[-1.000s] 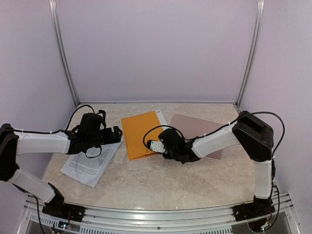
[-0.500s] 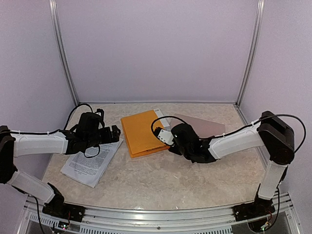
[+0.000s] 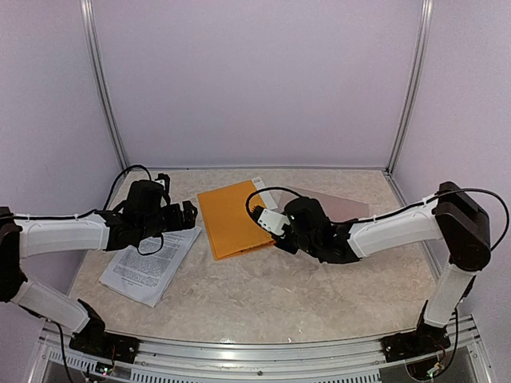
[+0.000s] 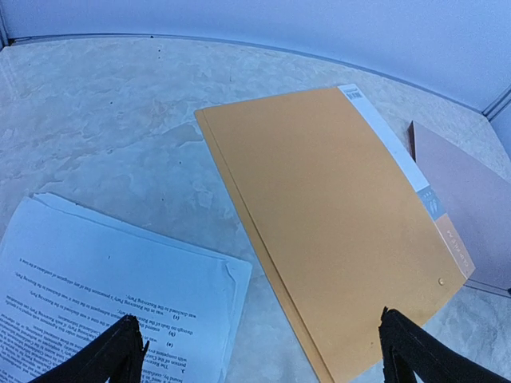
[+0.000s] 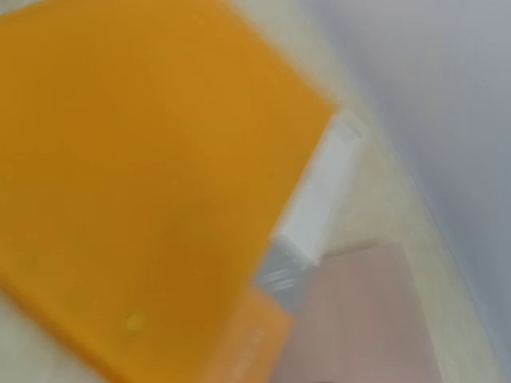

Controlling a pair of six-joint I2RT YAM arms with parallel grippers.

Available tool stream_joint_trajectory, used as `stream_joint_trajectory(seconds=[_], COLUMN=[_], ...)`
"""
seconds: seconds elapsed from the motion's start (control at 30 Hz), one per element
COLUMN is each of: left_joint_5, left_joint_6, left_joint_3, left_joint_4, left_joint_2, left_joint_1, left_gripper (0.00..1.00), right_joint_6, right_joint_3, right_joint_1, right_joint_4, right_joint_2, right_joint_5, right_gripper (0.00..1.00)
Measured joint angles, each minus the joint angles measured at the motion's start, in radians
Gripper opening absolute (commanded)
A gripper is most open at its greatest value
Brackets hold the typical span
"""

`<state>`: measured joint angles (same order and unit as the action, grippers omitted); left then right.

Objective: Put the files into the folder
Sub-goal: Pick up the folder from the center of the board.

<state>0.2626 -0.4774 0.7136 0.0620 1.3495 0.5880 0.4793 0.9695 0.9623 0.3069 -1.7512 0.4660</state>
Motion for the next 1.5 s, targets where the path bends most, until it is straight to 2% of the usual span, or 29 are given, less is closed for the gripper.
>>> stream_joint_trajectory(seconds=[0.13,0.23,0.43,0.67,1.23,1.5], left_joint_5=[0.0,0.0,0.005,0.008,0.008,0.008], left_joint_6=[0.0,0.001,0.004,0.004,0.004,0.004], left_joint_3=[0.0,0.0,0.0,0.0,0.0,0.0], left_joint_4=[-0.002,-0.003,-0.004,-0.004,-0.004,-0.004], left_joint_2=[0.0,0.0,0.0,0.0,0.0,0.008], left_joint_1=[0.0,0.0,0.0,0.0,0.0,0.0], left_gripper=[0.99,0.99,0.99,0.99,0.99,0.99], right_joint_6=[0.025,0.045,0.091,0.146,0.211,0.236], right_joint_3=[0.013,0.039,0.128,0.18,0.18,0.157], right_joint_1=[-0.013,-0.03,-0.049,-0.052,-0.077,-0.077], right_joint_4=[-0.071,-0.112,-0.169,-0.198,-0.202,-0.128], right_joint_2=[-0.058,-0.098,-0.17,-0.244,-0.248,-0.259], right_joint_5=[-0.077,-0.121,-0.152,-0.12,-0.049,-0.031], right_gripper=[0.58,0.61,0.6,0.55,0.46,0.45])
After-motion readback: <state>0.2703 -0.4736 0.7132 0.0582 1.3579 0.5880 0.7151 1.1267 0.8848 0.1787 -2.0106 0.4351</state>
